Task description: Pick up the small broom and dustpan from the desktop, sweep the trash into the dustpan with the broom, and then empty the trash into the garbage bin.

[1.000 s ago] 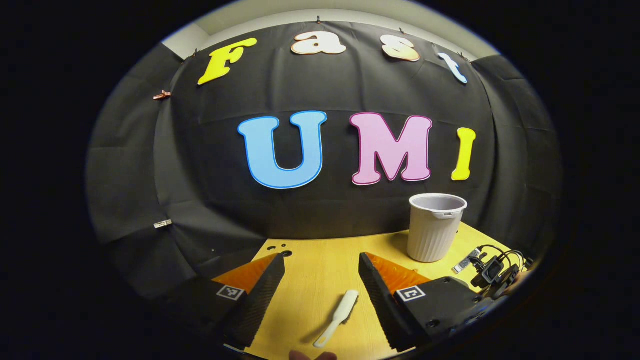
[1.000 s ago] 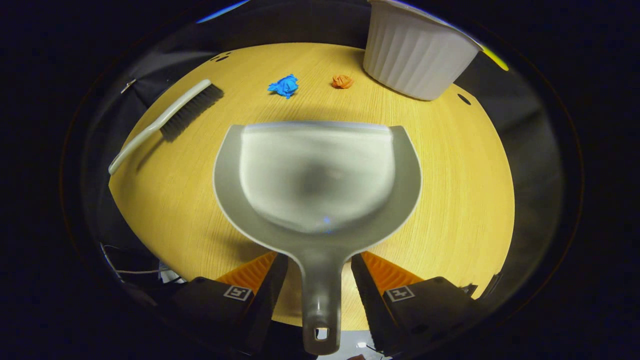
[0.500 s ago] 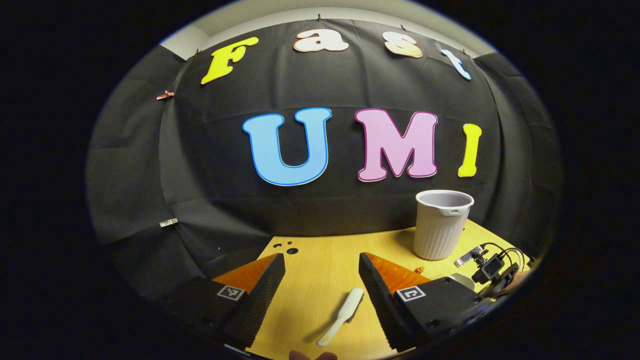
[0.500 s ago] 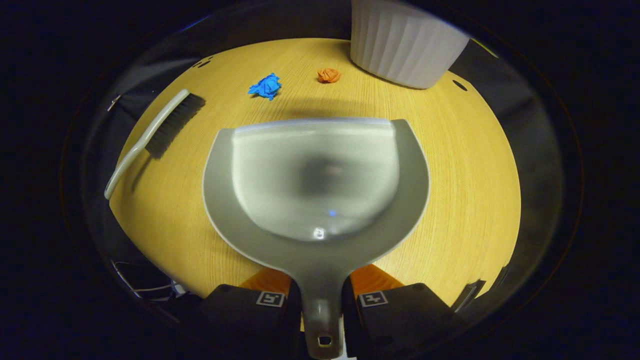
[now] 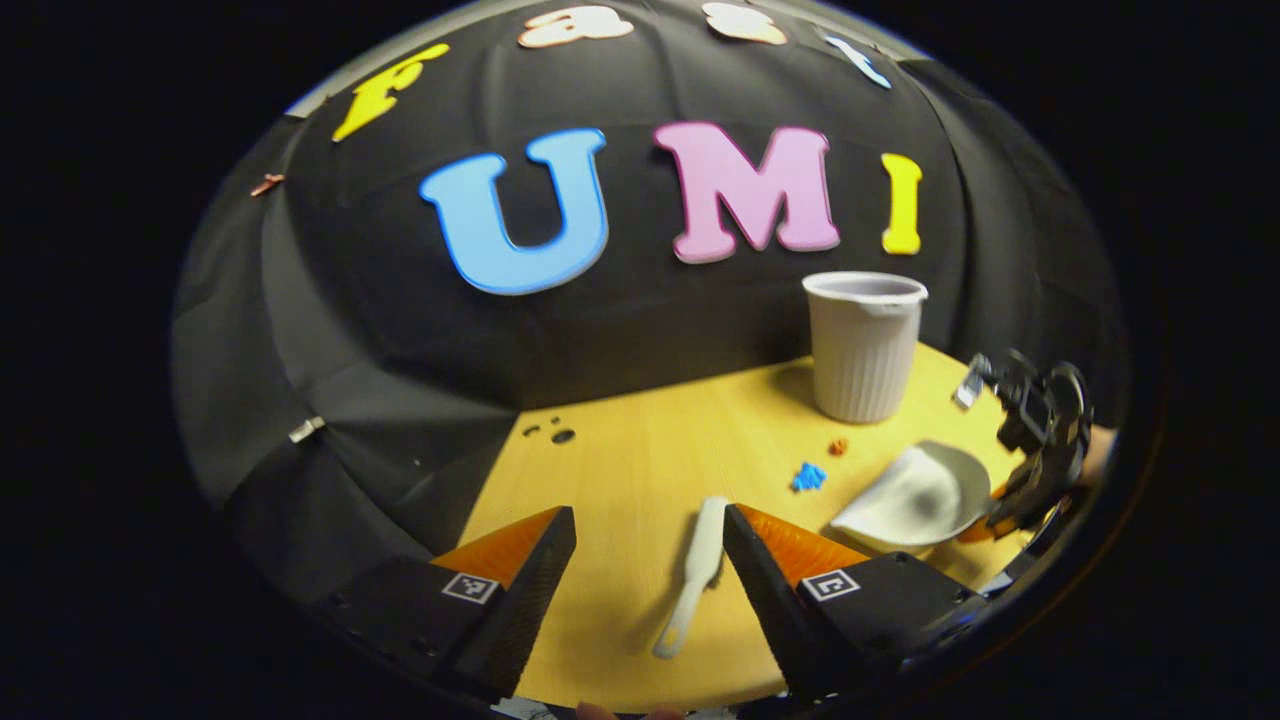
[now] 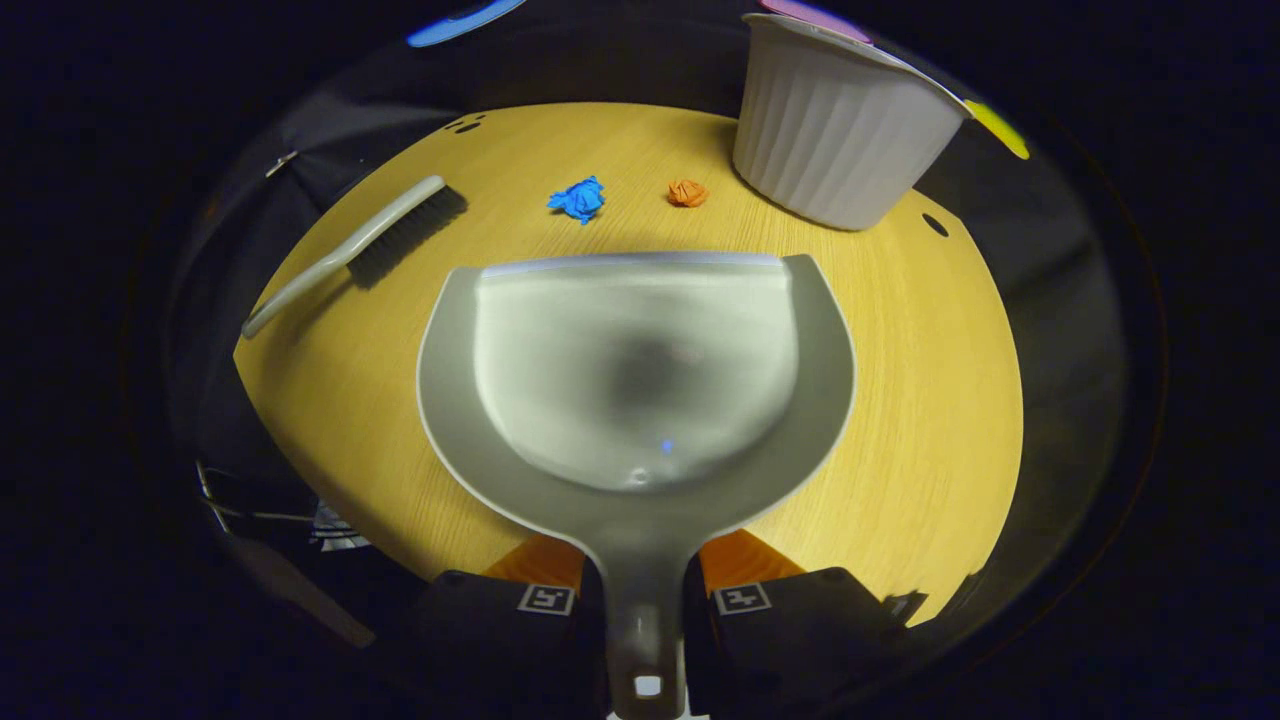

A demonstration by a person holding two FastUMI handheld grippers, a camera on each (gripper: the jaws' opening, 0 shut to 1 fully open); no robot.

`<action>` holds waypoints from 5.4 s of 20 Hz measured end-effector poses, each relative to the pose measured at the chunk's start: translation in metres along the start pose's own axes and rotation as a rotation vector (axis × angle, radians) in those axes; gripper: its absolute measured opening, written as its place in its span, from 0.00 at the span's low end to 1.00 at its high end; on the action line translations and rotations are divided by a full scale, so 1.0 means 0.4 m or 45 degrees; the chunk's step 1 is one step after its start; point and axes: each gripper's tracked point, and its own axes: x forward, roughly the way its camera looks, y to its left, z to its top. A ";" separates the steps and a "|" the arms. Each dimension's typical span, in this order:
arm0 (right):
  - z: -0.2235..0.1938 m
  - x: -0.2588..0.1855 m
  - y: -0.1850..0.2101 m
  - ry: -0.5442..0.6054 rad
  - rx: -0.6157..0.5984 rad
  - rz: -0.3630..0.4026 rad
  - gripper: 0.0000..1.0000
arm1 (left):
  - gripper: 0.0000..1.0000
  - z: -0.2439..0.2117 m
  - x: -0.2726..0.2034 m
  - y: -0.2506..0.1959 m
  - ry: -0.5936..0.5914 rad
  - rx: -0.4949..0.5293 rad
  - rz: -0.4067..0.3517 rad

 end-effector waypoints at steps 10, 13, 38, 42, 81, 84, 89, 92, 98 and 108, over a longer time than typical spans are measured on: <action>-0.030 -0.115 -0.040 -0.022 0.003 -0.020 0.36 | 0.83 -0.280 0.230 -0.079 0.575 -0.017 -0.268; -0.041 -0.130 -0.039 -0.021 0.021 -0.023 0.36 | 0.81 -0.313 0.298 -0.088 0.647 0.036 -0.268; -0.044 -0.138 -0.151 0.341 -0.252 0.080 0.33 | 0.27 -0.096 0.612 -0.227 0.604 0.291 -0.360; -0.030 -0.075 -0.198 0.365 -0.299 0.068 0.35 | 0.29 -0.064 0.682 -0.297 0.607 0.358 -0.386; 0.003 -0.037 -0.227 0.088 0.208 -0.032 0.36 | 0.25 0.016 0.490 -0.381 0.548 0.110 -0.778; 0.043 -0.142 -0.270 0.055 0.266 -0.083 0.36 | 0.27 -0.047 0.490 -0.313 0.567 0.149 -0.668; 0.204 -0.321 -0.375 -0.112 0.379 -0.144 0.35 | 0.27 -0.140 0.460 -0.229 0.598 0.111 -0.620; 0.307 -0.406 -0.440 -0.182 0.384 -0.222 0.35 | 0.27 -0.175 0.447 -0.200 0.597 0.061 -0.605; 0.487 -0.483 -0.584 -0.195 0.362 -0.351 0.32 | 0.27 -0.228 0.438 -0.166 0.614 0.009 -0.601; 0.692 -0.450 -0.793 0.121 0.040 -0.583 0.39 | 0.27 -0.237 0.448 -0.142 0.589 -0.019 -0.608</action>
